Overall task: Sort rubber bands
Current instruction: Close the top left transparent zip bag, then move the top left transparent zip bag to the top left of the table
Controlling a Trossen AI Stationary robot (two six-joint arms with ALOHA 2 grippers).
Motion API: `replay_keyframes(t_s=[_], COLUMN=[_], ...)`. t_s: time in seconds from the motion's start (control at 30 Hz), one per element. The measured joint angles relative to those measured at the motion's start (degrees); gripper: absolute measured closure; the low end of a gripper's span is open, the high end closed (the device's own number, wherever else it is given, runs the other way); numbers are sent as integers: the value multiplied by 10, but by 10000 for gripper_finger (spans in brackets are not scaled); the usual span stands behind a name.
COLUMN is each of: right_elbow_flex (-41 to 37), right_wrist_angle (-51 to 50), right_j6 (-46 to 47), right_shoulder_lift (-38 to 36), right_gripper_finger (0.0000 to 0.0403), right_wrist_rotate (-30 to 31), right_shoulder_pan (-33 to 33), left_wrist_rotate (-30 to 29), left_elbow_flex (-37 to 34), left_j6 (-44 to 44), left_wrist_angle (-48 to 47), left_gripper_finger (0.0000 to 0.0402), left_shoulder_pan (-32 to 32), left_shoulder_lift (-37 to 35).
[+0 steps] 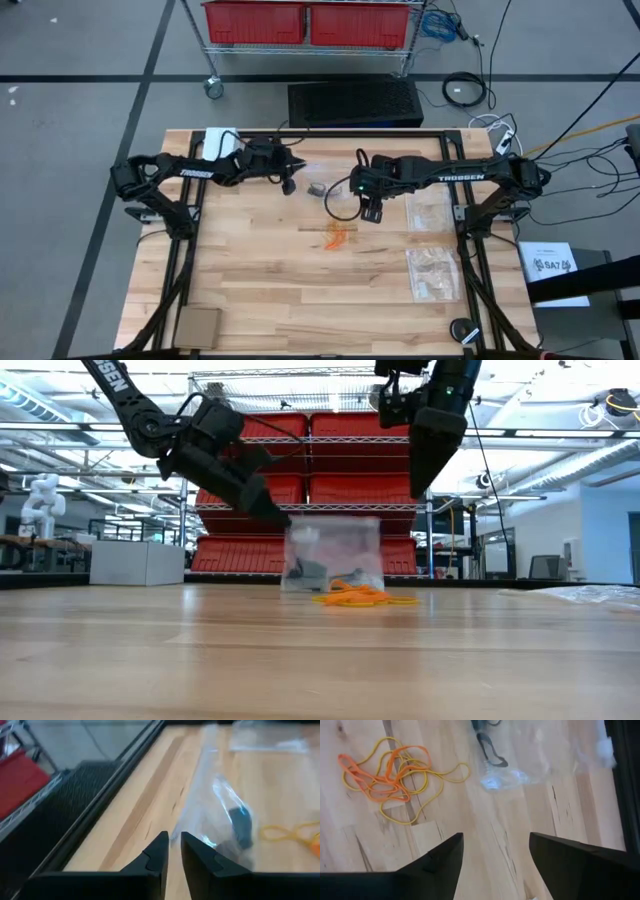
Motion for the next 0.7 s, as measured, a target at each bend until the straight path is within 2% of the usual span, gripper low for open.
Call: replay_keyframes(t_s=[0.3,0.4,0.47,0.5,0.7], right_elbow_flex=[0,0,0,1,1], right_wrist_angle=[-3,-3,0,4,10], right_j6=[10,12,12,13,16], right_shoulder_lift=[0,0,0,2,15], right_gripper_finger=[199,204,219,231,332], right_wrist_rotate=[-1,-1,-2,-2,14], right_shoulder_pan=[0,0,0,0,-1], left_wrist_rotate=[-26,33,80,83,15], left_elbow_flex=[0,0,0,0,8], left_j6=[1,-2,-14,-15,-20], left_wrist_angle=[-27,-28,-27,-27,-22], left_gripper_finger=[274,270,280,289,360], left_shoulder_pan=[25,22,4,-8,-52], left_shoulder_lift=[0,0,3,7,62])
